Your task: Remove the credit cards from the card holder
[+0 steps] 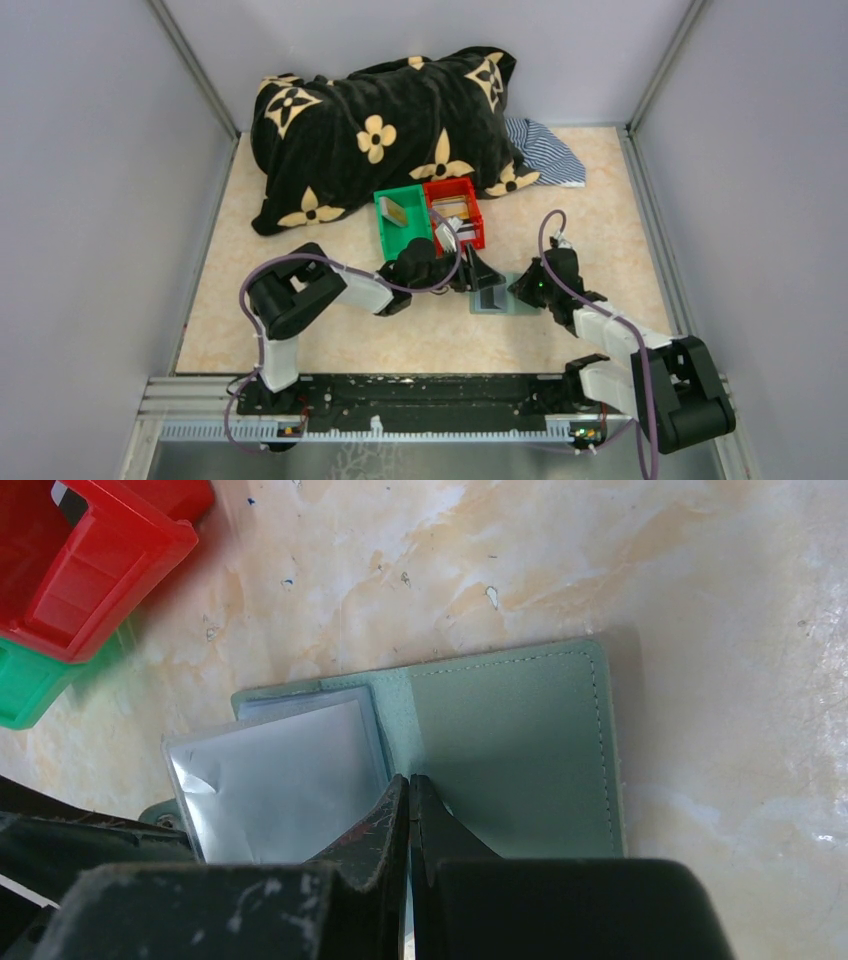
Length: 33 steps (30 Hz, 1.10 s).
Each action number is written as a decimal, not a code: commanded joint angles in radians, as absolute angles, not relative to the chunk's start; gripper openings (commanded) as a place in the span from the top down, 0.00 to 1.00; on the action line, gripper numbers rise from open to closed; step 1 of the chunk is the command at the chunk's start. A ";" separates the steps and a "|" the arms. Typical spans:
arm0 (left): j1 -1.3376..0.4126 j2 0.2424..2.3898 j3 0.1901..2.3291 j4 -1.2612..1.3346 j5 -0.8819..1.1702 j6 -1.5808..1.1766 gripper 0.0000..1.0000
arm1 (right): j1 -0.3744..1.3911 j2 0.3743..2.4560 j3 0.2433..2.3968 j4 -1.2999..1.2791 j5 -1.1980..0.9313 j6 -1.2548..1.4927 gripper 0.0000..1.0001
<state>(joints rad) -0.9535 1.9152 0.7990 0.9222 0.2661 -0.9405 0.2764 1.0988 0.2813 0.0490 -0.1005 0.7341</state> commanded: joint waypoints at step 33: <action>-0.962 1.980 0.848 0.932 0.322 -0.948 0.31 | 0.334 1.046 0.369 -0.154 -0.125 0.506 0.30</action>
